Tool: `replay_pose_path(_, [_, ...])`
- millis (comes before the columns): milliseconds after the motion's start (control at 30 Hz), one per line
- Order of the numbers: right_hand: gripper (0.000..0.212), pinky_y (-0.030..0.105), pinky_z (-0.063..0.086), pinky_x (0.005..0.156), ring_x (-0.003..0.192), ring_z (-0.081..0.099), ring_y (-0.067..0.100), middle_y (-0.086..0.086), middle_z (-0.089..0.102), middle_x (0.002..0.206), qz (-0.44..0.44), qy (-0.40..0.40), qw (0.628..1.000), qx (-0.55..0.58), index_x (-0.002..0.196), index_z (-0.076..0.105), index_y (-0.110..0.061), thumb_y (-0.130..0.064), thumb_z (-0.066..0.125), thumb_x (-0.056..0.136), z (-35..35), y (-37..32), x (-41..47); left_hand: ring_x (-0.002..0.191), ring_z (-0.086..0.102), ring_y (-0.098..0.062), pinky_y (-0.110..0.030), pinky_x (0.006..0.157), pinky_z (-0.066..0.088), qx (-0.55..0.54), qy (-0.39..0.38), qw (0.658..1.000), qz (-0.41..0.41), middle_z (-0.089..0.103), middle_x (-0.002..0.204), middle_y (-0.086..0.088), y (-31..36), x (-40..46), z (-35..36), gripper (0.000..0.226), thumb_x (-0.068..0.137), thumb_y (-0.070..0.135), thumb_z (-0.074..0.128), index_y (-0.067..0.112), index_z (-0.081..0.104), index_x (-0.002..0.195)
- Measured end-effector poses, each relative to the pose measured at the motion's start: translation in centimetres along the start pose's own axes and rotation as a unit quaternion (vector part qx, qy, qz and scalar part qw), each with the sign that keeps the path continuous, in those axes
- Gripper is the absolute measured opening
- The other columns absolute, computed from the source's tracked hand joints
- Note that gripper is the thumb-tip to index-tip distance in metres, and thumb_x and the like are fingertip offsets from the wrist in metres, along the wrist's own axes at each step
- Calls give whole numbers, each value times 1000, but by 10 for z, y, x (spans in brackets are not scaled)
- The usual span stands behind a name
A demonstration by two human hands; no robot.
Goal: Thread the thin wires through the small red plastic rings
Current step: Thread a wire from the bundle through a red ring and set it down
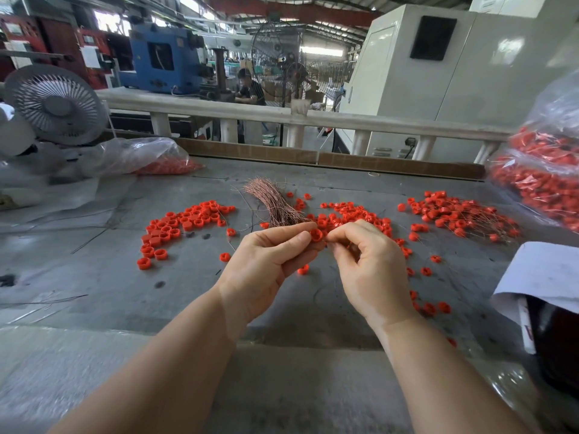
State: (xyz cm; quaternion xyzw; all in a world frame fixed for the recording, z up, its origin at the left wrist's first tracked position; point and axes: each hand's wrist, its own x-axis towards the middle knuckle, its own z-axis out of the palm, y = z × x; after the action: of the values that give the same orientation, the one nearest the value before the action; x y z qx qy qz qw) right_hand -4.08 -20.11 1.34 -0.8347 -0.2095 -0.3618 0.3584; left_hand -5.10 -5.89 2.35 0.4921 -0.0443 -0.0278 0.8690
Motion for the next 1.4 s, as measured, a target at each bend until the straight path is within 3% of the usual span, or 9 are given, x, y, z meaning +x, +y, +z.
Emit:
replay_pose_path(333, [9,38,49,58,66,57,20,0,61,73,-11,9,1000,-1,75,67,-8,1,65,78,-1,0,0,76,71,-15,-15,63,54,1,-4,1000,-1,73,80,-10,-1,0,0,25,84,-9,50,4,71,82])
replay_pose_path(533, [11,37,49,58,66,56,18,-2,60,73,-6,12,1000,0,76,67,-8,3,65,77,0,0,0,77,71,-16,-16,66,55,16,-16,1000,1,73,81,-11,0,-2,1,34,84,-11,49,8,76,74])
replay_pose_path(933, [12,29,45,60,64,54,12,-5,60,73,2,5,1000,23,77,69,-9,3,66,79,-1,-1,0,75,71,-16,-17,65,55,-4,-15,1000,3,73,80,-11,0,-1,-1,26,79,-6,53,8,74,76])
replay_pose_path(1400, [13,32,46,62,66,54,14,-2,61,74,2,7,999,37,76,68,-9,3,65,78,2,1,1,73,71,-15,-16,64,55,-52,-35,998,-29,73,80,-11,2,-2,-1,28,81,-7,50,4,75,74])
